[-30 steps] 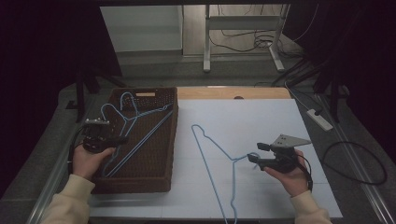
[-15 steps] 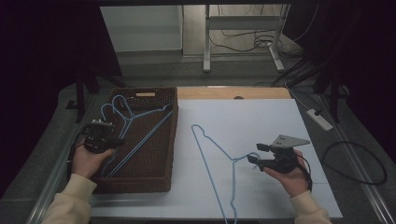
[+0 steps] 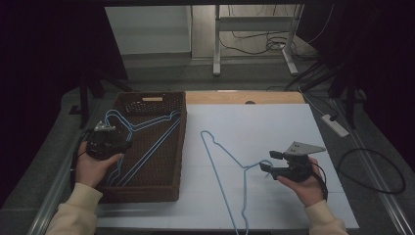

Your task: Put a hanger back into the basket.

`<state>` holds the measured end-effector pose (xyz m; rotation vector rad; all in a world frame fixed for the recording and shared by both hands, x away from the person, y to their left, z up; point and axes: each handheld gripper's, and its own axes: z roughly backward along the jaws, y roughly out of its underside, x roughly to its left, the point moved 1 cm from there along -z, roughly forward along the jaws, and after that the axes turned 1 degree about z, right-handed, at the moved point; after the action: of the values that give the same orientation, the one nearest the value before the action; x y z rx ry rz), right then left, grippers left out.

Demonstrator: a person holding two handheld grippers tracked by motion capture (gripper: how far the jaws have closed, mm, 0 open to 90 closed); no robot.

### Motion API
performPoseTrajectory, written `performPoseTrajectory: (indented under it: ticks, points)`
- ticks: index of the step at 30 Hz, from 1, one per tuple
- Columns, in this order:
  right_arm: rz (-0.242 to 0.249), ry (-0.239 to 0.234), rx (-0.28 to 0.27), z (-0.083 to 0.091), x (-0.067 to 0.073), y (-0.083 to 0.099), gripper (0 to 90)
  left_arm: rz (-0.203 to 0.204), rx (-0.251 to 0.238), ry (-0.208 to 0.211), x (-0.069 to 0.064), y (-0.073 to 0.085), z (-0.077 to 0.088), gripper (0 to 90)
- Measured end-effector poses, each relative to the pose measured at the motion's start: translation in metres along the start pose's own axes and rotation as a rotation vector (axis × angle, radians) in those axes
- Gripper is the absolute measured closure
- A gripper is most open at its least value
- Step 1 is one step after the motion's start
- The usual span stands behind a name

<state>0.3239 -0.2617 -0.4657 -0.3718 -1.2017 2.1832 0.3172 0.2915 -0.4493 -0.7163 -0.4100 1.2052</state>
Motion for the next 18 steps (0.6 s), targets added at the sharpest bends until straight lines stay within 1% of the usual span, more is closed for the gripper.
performPoseTrajectory:
  ticks: [1, 2, 4, 5, 7, 10, 14, 15, 17, 18]
  points:
    - [0.000, 0.000, 0.000, 0.000, 0.000, 0.000, 36.6, 0.000, 0.000, 0.000, 0.000, 0.000, 0.000, 46.2]
    - [-0.001, 0.000, 0.000, 0.000, 0.000, 0.000, 36.6, -0.019, -0.030, 0.038, -0.004, 0.000, 0.005, 46.2]
    - [-0.001, 0.000, 0.001, 0.000, 0.000, 0.000, 36.5, -0.032, -0.057, 0.085, -0.008, 0.000, 0.011, 44.1]
    - [-0.001, -0.001, 0.002, 0.000, 0.000, 0.000, 36.5, -0.043, -0.079, 0.121, -0.013, 0.001, 0.017, 42.6]
    - [0.000, -0.001, 0.003, 0.000, 0.000, 0.000, 36.5, -0.052, -0.094, 0.161, -0.018, 0.001, 0.022, 40.7]
    - [0.001, 0.002, 0.006, 0.001, 0.000, 0.001, 36.4, -0.074, -0.122, 0.207, -0.030, 0.004, 0.028, 38.5]
    - [0.000, 0.008, 0.011, 0.002, -0.001, 0.002, 36.3, -0.096, -0.149, 0.239, -0.044, 0.006, 0.032, 37.5]
    - [0.000, 0.008, 0.011, 0.002, -0.001, 0.002, 36.3, -0.096, -0.149, 0.239, -0.044, 0.006, 0.032, 37.4]
    - [-0.004, 0.012, 0.010, 0.003, -0.003, 0.002, 36.2, -0.096, -0.158, 0.262, -0.055, 0.008, 0.033, 37.2]
    - [-0.005, 0.014, 0.011, 0.003, -0.003, 0.003, 35.9, -0.097, -0.158, 0.270, -0.058, 0.008, 0.033, 37.1]
